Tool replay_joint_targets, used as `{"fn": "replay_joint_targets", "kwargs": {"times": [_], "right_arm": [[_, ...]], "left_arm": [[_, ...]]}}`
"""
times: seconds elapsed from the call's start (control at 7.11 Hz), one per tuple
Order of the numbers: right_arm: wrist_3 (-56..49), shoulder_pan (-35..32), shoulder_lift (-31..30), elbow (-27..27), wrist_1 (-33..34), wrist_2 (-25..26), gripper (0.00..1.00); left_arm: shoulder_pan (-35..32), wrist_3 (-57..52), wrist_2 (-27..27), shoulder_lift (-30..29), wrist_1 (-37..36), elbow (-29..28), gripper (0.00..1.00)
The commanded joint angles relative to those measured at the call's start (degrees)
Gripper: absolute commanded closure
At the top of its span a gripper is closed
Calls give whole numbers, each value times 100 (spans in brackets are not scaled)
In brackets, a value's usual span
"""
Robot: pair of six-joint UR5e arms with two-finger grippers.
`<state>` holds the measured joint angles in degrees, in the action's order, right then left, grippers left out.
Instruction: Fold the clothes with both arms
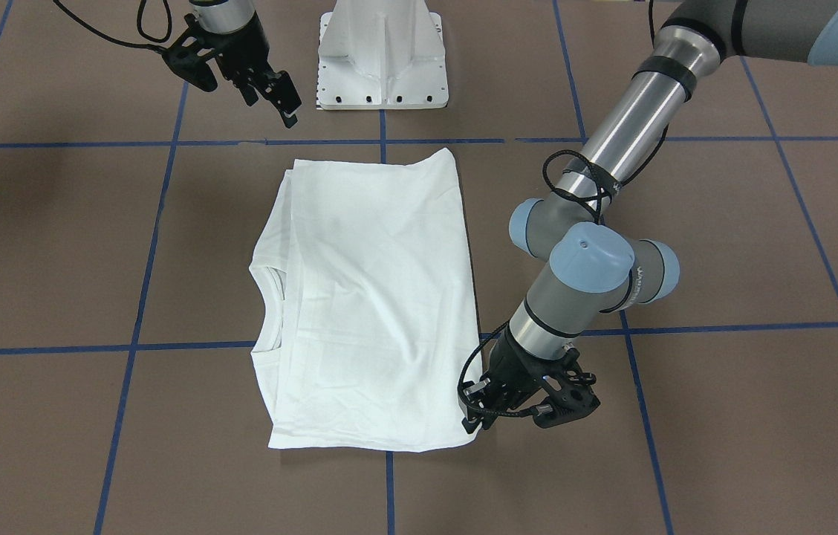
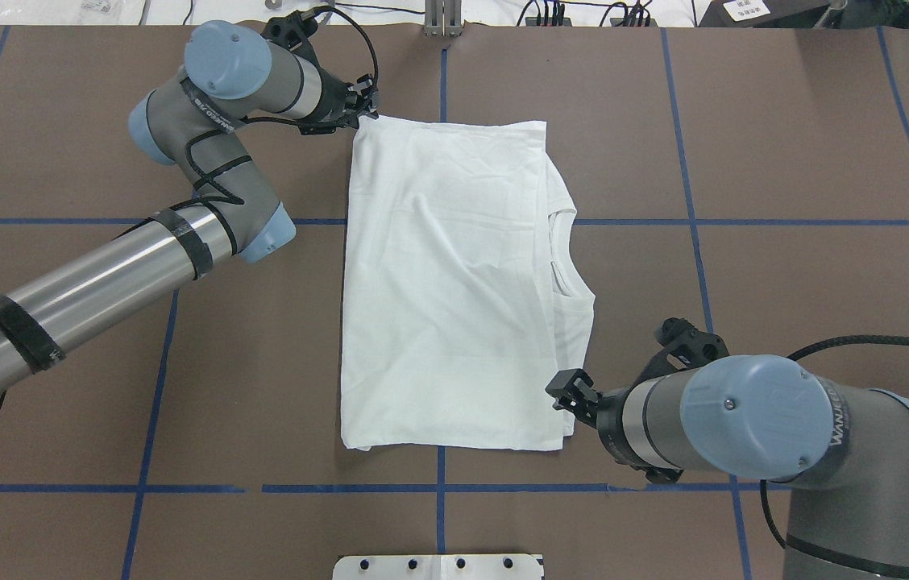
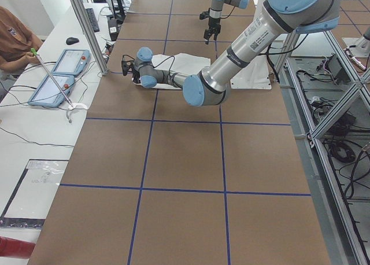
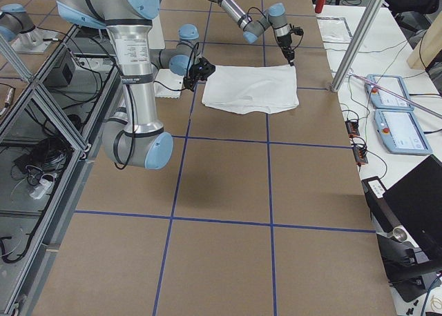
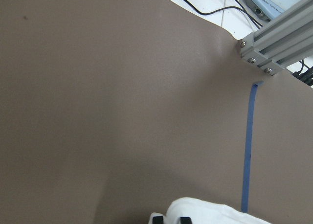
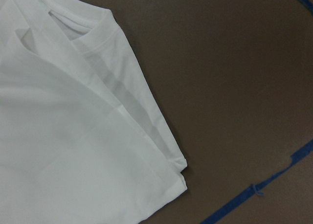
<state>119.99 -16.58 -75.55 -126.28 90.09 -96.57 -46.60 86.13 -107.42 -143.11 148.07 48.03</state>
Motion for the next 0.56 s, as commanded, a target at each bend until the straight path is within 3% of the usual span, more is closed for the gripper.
{"fn": "replay_joint_targets", "kwargs": {"times": [0.0, 0.14, 0.42], "right_arm": [[33, 144, 128, 506, -26, 661, 0], [60, 233, 355, 752, -61, 1074, 0], [252, 260, 585, 1201, -88, 1228, 0]], "left_arm": [[-33, 18, -7, 360, 3, 580, 49], [-33, 18, -16, 450, 3, 671, 49], [-33, 36, -7, 460, 3, 707, 47]]}}
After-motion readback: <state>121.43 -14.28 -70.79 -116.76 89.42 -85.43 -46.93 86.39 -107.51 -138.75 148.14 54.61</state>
